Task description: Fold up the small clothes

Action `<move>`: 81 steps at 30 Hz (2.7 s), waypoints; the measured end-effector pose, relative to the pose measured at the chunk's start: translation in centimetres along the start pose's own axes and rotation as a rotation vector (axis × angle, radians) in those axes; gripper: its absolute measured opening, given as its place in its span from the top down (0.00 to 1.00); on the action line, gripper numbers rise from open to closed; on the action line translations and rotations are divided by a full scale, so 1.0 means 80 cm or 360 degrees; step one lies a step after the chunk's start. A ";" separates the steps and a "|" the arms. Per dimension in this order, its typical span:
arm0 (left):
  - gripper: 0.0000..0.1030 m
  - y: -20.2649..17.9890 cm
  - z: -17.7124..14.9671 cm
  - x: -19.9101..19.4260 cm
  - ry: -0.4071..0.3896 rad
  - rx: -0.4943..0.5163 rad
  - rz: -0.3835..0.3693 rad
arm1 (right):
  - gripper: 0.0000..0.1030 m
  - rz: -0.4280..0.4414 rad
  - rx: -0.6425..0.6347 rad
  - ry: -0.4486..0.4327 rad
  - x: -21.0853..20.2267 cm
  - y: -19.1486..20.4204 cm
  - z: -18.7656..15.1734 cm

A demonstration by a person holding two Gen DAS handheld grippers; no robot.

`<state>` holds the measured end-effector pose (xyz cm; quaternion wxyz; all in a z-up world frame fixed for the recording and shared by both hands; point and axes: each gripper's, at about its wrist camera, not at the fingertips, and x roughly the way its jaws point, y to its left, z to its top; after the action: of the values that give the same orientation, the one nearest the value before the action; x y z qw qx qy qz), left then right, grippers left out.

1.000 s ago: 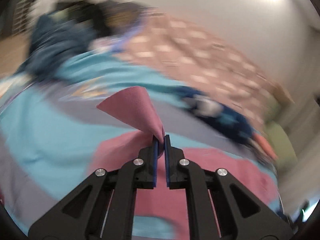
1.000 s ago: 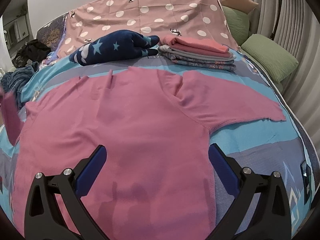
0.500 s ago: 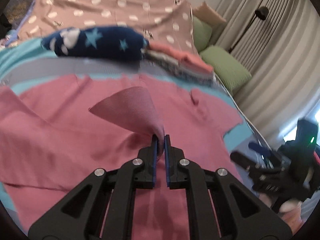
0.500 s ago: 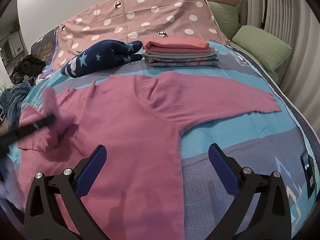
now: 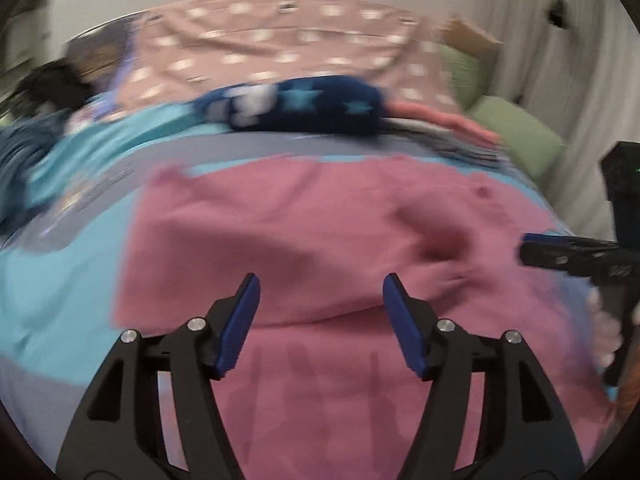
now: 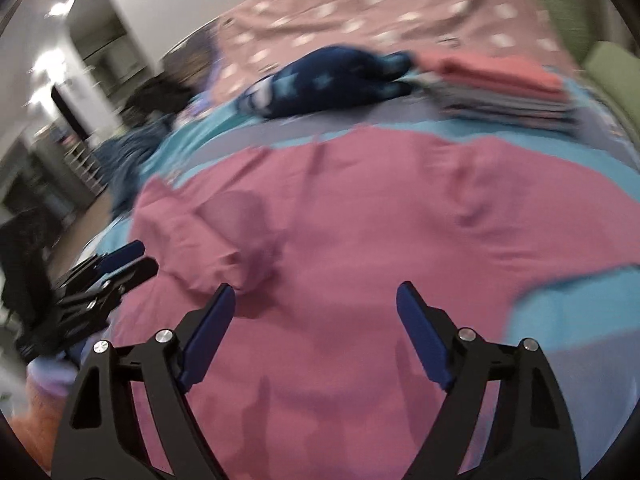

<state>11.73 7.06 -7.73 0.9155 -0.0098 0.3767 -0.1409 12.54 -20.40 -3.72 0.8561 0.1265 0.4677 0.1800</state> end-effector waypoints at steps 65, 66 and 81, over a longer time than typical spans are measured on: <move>0.78 0.118 -0.033 0.008 -0.0057 -0.0504 0.0210 | 0.57 0.0138 -0.0598 0.0389 0.166 0.231 0.162; 0.79 0.114 -0.033 0.005 -0.0087 -0.0482 0.0203 | 0.57 0.0127 -0.0673 0.0430 0.192 0.253 0.165; 0.89 0.123 -0.042 -0.016 -0.0221 -0.0588 0.0121 | 0.98 0.0179 -0.0711 0.0614 0.318 0.327 0.188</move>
<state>11.02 17.11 -10.45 0.9266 -0.1732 0.3322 -0.0336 32.96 13.36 -4.93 0.7469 -0.0760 0.5627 0.3462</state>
